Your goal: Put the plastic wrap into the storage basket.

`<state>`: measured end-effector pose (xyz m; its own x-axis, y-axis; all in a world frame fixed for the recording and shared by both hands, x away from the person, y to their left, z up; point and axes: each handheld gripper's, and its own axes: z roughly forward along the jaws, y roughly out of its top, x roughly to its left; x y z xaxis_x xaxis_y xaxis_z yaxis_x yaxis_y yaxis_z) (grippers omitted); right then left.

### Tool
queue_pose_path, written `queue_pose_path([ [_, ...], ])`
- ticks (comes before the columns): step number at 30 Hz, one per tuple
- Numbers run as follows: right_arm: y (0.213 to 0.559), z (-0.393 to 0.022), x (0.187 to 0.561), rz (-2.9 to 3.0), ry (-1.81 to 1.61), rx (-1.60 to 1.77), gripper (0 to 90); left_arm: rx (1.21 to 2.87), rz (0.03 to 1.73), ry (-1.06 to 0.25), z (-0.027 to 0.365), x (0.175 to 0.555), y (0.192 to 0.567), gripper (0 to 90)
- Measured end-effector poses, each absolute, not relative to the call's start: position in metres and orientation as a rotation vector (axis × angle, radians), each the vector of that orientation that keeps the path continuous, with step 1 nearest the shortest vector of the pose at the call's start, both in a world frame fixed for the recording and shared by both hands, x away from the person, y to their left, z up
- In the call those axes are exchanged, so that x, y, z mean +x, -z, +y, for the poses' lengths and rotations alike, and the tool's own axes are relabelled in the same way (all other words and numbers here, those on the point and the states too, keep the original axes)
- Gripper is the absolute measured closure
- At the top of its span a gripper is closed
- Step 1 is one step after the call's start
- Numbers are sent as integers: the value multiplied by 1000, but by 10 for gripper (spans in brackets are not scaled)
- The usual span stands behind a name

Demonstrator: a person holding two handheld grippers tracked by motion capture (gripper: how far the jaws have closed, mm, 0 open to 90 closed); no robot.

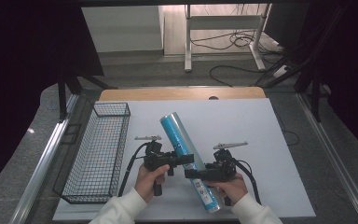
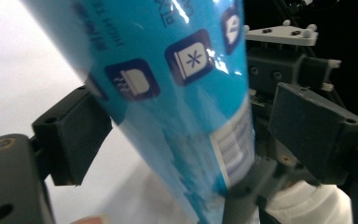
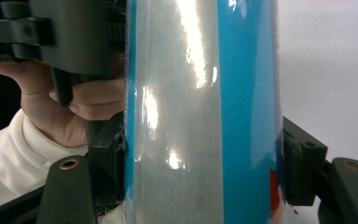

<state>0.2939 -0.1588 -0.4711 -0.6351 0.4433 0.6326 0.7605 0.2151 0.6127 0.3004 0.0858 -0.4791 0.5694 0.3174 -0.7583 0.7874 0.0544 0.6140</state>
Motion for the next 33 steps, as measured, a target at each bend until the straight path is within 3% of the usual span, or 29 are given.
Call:
queue_pose_path([
  [5, 472, -156, 293, -2182, 1388, -1121, 326, 1517, 998, 468, 88, 304, 481, 225],
  [21, 477, -147, 293, -2219, 1371, -1086, 310, 1491, 1005, 513, 95, 307, 483, 304],
  [33, 465, -153, 292, -2251, 1424, -1052, 110, 1503, 979, 510, 103, 306, 479, 318],
])
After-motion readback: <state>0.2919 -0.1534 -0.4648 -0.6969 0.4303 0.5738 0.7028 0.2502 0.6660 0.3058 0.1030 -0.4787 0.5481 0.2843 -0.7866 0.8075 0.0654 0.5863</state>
